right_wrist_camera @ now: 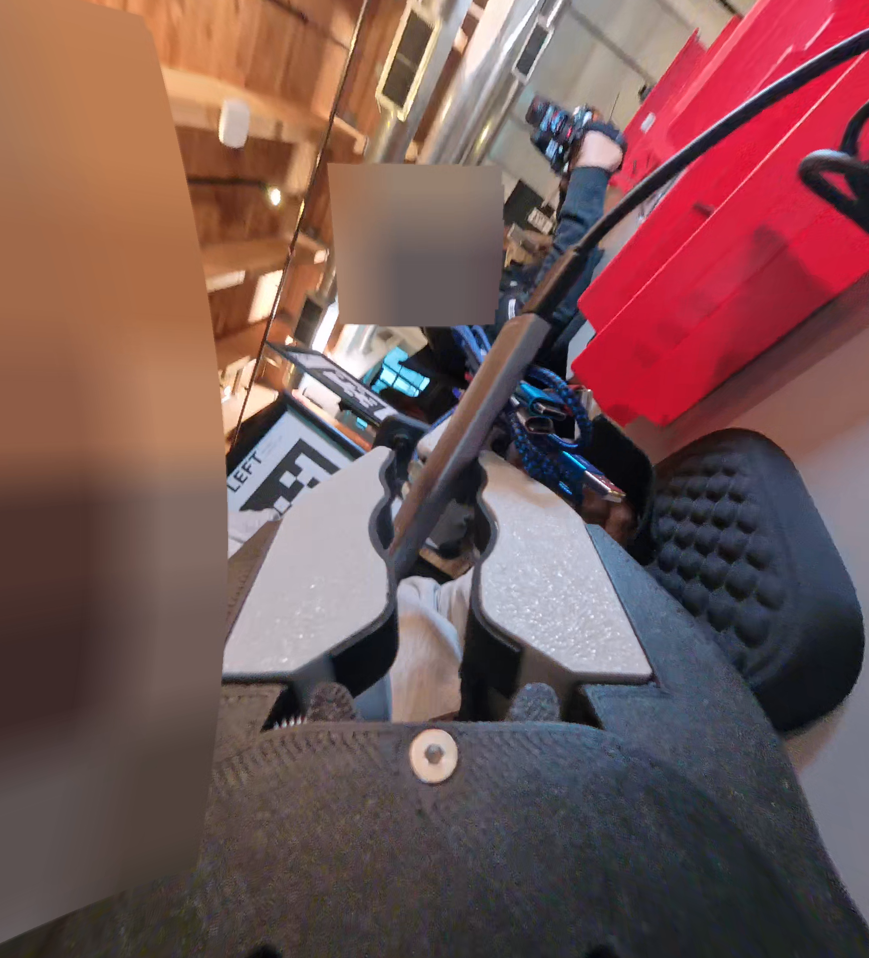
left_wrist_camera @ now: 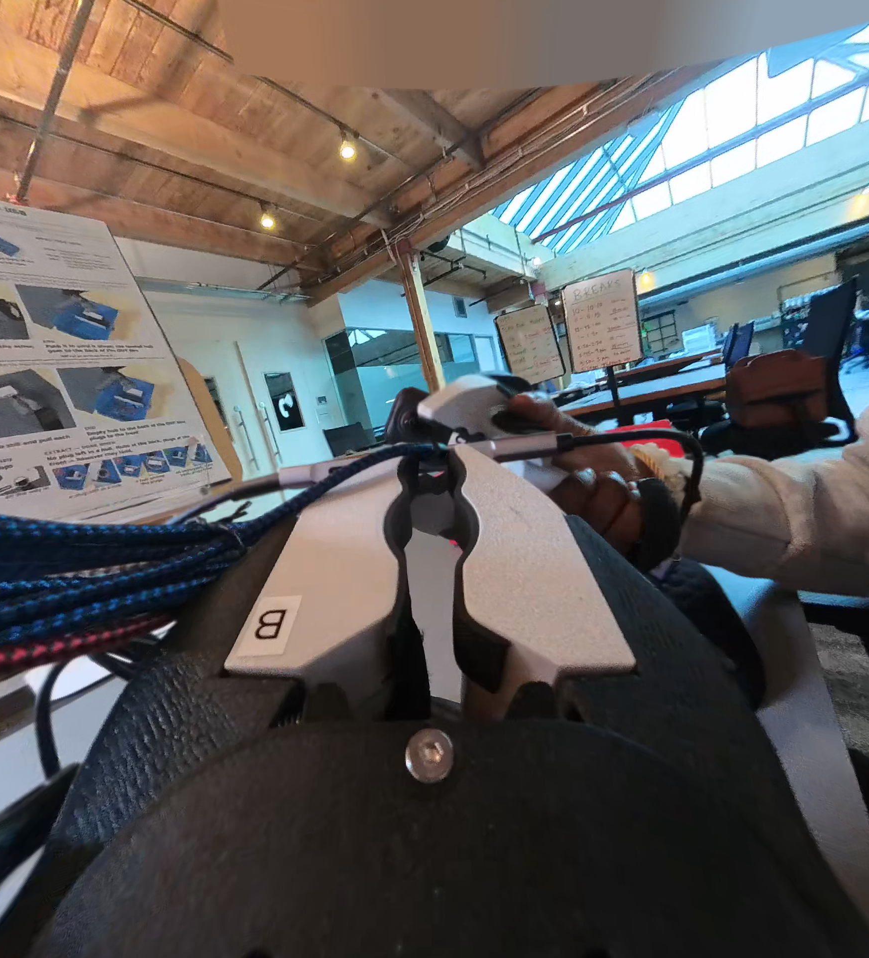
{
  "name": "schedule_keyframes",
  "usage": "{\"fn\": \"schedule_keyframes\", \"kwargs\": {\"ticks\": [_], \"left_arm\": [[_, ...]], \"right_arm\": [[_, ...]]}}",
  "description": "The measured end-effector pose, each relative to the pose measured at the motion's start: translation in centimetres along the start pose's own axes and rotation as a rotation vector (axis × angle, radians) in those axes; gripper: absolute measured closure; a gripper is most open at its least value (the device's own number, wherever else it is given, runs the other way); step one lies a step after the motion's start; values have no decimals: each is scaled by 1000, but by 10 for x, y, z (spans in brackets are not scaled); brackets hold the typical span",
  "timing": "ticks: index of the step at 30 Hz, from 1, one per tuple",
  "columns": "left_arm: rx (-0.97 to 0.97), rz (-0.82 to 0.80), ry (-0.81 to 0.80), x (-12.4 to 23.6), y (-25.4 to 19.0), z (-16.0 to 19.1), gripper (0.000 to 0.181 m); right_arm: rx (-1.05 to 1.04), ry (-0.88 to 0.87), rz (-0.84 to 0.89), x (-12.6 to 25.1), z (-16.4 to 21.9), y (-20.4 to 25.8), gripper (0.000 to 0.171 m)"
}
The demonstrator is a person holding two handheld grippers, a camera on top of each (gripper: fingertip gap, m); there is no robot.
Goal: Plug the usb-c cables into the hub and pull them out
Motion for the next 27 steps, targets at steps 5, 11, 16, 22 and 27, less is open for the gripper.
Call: {"fn": "schedule_keyframes", "kwargs": {"ticks": [5, 11, 16, 22, 27], "left_arm": [[33, 32, -12, 5, -1, 1, 170], [96, 52, 26, 5, -2, 4, 170], [138, 138, -84, 8, -10, -14, 150], [186, 131, -289, 13, -19, -40, 133], [115, 21, -103, 16, -5, -26, 135]], "right_arm": [[-28, 31, 9, -1, 5, -3, 155], [80, 13, 75, -2, 5, -1, 159], [377, 62, 201, -10, 1, 16, 159], [454, 80, 170, -24, 2, 36, 160], [437, -17, 214, -28, 0, 20, 159]]}}
Point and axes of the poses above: each gripper's, where its closed fingertips meet, x back along the fingers, z out of its underside, y = z × x across the jaws, the point moved 2 cm from there along x, back along the fingers, and after that the axes turned 2 degrees about z, right-handed, at the moved point
